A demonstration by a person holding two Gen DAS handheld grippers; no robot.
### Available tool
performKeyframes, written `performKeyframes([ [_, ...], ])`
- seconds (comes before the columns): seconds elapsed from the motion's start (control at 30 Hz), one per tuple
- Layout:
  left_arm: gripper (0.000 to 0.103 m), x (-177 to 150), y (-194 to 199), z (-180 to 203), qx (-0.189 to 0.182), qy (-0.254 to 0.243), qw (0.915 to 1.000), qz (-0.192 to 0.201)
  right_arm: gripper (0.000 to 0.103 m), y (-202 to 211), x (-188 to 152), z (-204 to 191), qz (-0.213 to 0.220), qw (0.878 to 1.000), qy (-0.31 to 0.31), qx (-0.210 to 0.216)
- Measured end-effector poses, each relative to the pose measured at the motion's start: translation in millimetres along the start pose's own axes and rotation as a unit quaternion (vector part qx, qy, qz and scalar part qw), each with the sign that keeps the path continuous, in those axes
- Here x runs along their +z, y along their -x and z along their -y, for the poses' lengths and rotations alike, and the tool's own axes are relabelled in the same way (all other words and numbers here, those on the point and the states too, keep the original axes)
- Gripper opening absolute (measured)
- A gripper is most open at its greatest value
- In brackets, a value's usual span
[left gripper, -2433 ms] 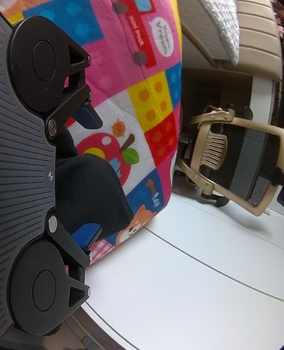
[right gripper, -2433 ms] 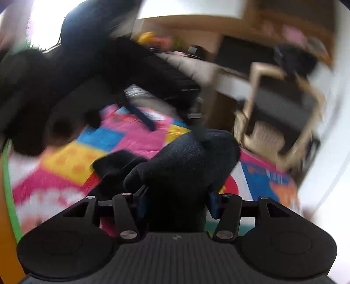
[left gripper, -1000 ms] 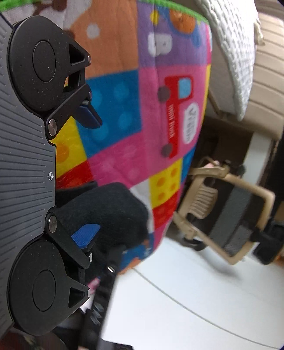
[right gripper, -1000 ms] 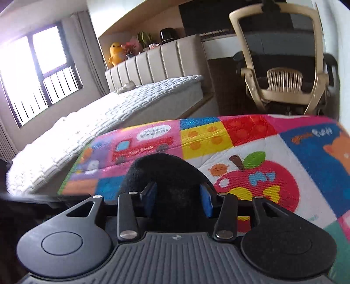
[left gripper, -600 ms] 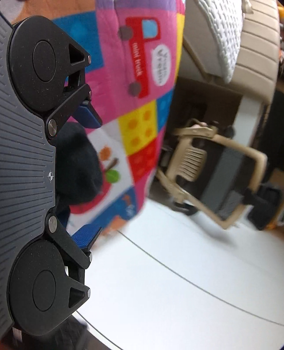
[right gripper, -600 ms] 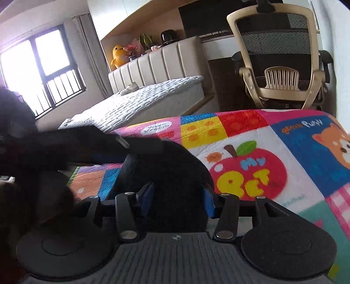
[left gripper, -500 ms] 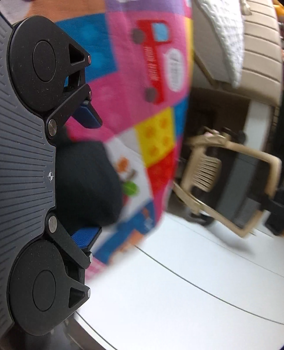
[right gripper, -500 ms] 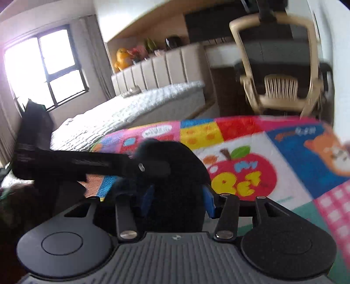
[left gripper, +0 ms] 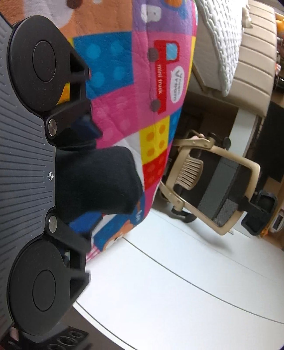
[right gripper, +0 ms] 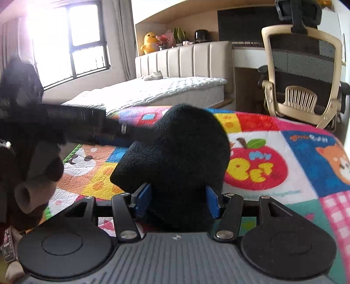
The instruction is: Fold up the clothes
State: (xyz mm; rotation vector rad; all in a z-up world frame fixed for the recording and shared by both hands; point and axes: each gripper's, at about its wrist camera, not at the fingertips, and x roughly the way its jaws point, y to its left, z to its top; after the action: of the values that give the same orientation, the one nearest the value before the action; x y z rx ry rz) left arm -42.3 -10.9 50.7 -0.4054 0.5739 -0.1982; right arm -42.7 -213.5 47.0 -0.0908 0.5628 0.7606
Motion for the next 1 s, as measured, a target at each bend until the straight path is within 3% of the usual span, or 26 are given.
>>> performKeyframes([
  [0.07, 0.069, -6, -6, -5, 0.012, 0.002, 0.9998, -0.014, 0.054, 13, 6, 9, 0.022, 1.000, -0.004, -0.011],
  [0.17, 0.069, -15, -11, -16, -0.002, 0.028, 0.9993, -0.023, 0.054, 29, 25, 22, 0.067, 0.997, -0.021, -0.025],
  [0.27, 0.069, -19, -10, -19, -0.008, 0.032, 0.9993, -0.017, 0.053, 19, 49, 29, 0.084, 0.996, -0.028, -0.019],
  [0.4, 0.071, -21, -8, -19, -0.007, 0.027, 0.9995, -0.013, 0.053, -32, 63, 27, 0.049, 0.999, -0.018, 0.008],
  [0.53, 0.073, -25, -8, -18, 0.017, 0.009, 0.9998, -0.006, 0.050, -81, 59, 39, 0.004, 0.992, -0.125, 0.026],
  [0.67, 0.074, -24, -6, -21, 0.026, 0.007, 0.9996, 0.001, 0.050, -97, 55, 34, 0.002, 0.992, -0.125, 0.012],
  [0.73, 0.086, -24, -7, -22, 0.036, 0.004, 0.9993, -0.004, 0.054, -88, 56, 29, 0.007, 0.994, -0.107, 0.005],
  [0.77, 0.089, -25, -8, -23, 0.039, 0.002, 0.9992, -0.005, 0.062, -78, 57, 28, 0.018, 0.994, -0.106, 0.010],
  [0.8, 0.092, -26, -8, -25, 0.041, 0.002, 0.9991, -0.007, 0.076, -67, 57, 30, 0.028, 0.993, -0.114, 0.020],
  [0.87, 0.093, -26, -9, -29, 0.035, 0.013, 0.9992, -0.013, 0.090, -49, 51, 44, 0.043, 0.987, -0.153, 0.033],
  [1.0, 0.094, -24, -11, -35, 0.022, 0.040, 0.9986, -0.028, 0.091, -35, 29, 76, 0.043, 0.972, -0.229, 0.037],
])
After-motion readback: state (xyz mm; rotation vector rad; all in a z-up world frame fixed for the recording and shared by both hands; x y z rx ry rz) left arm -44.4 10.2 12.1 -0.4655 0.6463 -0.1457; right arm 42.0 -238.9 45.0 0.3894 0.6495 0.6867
